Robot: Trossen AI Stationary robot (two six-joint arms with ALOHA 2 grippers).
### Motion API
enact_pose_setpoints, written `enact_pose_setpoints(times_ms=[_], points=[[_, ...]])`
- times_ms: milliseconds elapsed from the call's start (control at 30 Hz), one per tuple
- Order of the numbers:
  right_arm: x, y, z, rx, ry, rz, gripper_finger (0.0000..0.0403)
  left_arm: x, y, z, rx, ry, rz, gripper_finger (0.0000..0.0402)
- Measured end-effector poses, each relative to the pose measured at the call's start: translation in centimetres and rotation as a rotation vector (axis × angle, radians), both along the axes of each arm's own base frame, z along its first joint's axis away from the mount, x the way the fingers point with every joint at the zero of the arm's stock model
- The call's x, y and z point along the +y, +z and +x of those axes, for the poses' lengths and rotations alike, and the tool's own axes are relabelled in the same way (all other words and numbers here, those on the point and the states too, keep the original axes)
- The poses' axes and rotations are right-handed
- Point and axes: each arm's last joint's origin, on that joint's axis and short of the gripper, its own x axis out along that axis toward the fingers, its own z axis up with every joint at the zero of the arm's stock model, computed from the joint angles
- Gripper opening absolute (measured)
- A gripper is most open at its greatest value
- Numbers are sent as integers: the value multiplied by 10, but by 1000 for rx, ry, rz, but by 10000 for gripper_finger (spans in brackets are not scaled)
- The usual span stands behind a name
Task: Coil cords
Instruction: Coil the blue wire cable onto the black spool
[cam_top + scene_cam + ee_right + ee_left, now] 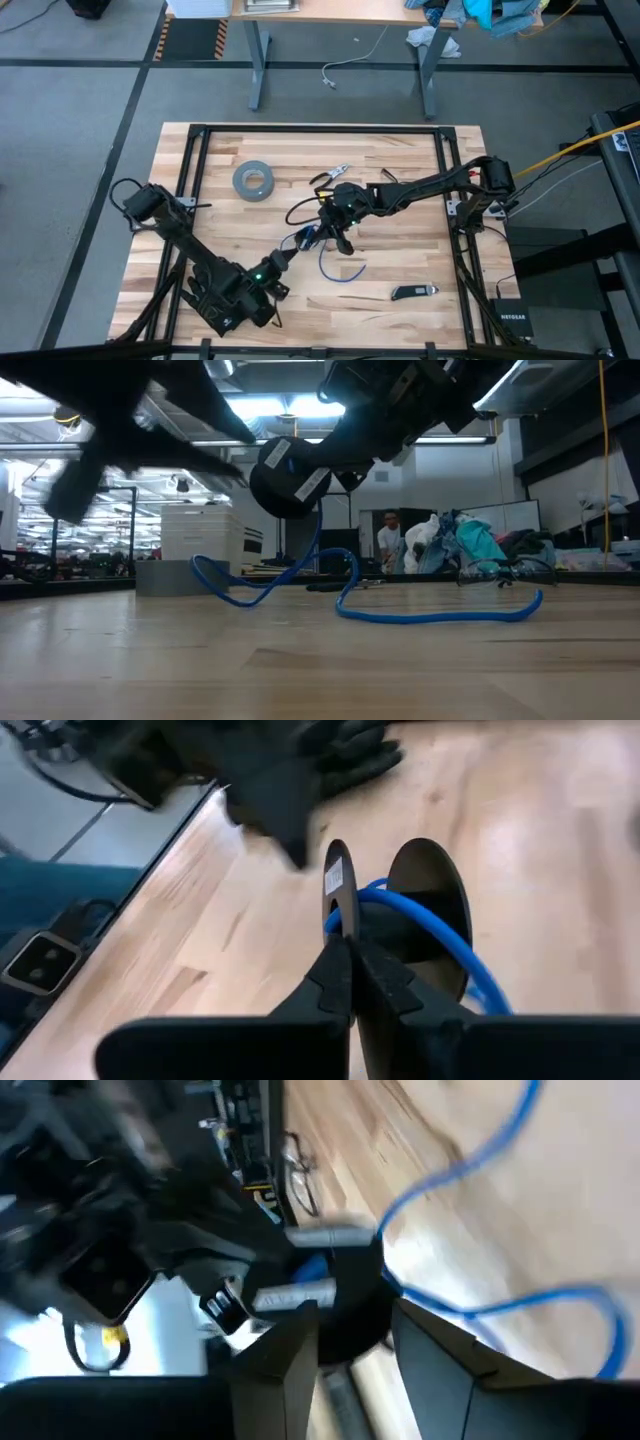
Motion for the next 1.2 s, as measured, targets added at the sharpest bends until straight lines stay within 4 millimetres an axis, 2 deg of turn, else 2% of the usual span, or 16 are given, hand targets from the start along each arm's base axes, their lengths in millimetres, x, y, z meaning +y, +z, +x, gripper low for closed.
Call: enact_pose_setpoints(times_ms=[167, 400, 533, 667, 767, 933, 1200], points=[[-1, 8, -3, -18, -41, -23, 2, -13, 14, -14, -170, 10, -210, 127], [21, 9, -5, -23, -155, -192, 1, -23, 27, -19, -526, 105, -496, 127], [40, 8, -8, -35, -225, -285, 1, -17, 31, -10, -730, 194, -668, 127], [54, 9, -10, -19, -229, -308, 1, -3, 31, 1, -912, 291, -848, 127], [61, 9, -12, 17, -226, -324, 1, 6, 30, 7, -940, 324, -889, 127], [60, 13, -12, 62, -237, -366, 2, 11, 28, 14, -876, 335, -969, 127], [61, 18, -10, 64, -230, -375, 2, 19, 28, 19, -957, 386, -1036, 127]])
